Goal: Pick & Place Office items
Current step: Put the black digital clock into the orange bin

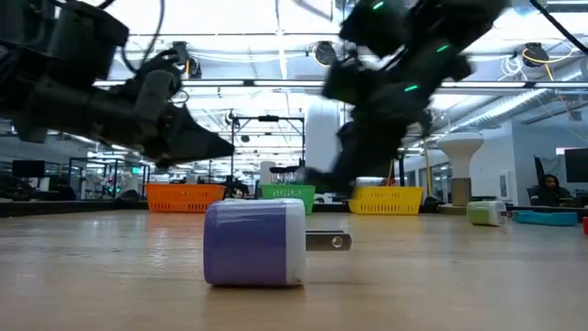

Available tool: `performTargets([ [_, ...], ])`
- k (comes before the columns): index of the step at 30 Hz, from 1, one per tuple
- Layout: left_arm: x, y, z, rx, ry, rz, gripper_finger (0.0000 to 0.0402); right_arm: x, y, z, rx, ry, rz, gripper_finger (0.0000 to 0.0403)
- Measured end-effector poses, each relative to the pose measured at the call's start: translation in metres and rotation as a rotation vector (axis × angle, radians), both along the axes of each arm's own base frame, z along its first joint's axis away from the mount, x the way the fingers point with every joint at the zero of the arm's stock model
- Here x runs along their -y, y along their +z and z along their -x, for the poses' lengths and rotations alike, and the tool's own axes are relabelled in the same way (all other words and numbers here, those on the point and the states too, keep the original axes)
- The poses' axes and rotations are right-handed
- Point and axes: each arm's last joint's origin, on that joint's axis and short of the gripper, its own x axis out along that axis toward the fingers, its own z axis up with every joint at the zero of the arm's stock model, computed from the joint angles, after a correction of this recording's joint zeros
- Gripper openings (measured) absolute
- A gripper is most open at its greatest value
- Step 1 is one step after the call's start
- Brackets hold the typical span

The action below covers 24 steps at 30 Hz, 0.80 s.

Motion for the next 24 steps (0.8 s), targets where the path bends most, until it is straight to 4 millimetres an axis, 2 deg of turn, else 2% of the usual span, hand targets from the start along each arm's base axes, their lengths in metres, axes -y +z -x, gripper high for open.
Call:
performTargets([
  [4,-0.006,0.004,0.02,0.011,0.033,0.013,0.0004,0.018,-0.01,-0.039,-0.005,-0.057,-0.001,0.0148],
  [9,-0.008,0.0,0.032,-0.009,0.054,0.011,0.0008,0.027,-0.024,-0.094,-0.008,0.01,0.006,0.0148],
  [12,-0.009,-0.002,0.034,-0.016,0.061,0.023,0.0003,0.032,-0.026,-0.113,0.016,0.048,-0.012,0.0148],
  [15,-0.01,-0.005,0.036,-0.045,0.082,0.018,0.001,0.033,-0.03,-0.121,0.038,0.064,0.002,0.0158],
  [20,-0.01,-0.007,0.036,-0.065,0.087,0.021,0.0018,0.03,-0.031,-0.12,0.026,0.023,0.061,0.0224],
  [24,-0.01,-0.009,0.036,-0.077,0.094,0.041,0.0019,0.031,-0.018,-0.116,0.02,0.024,0.1,0.0267],
])
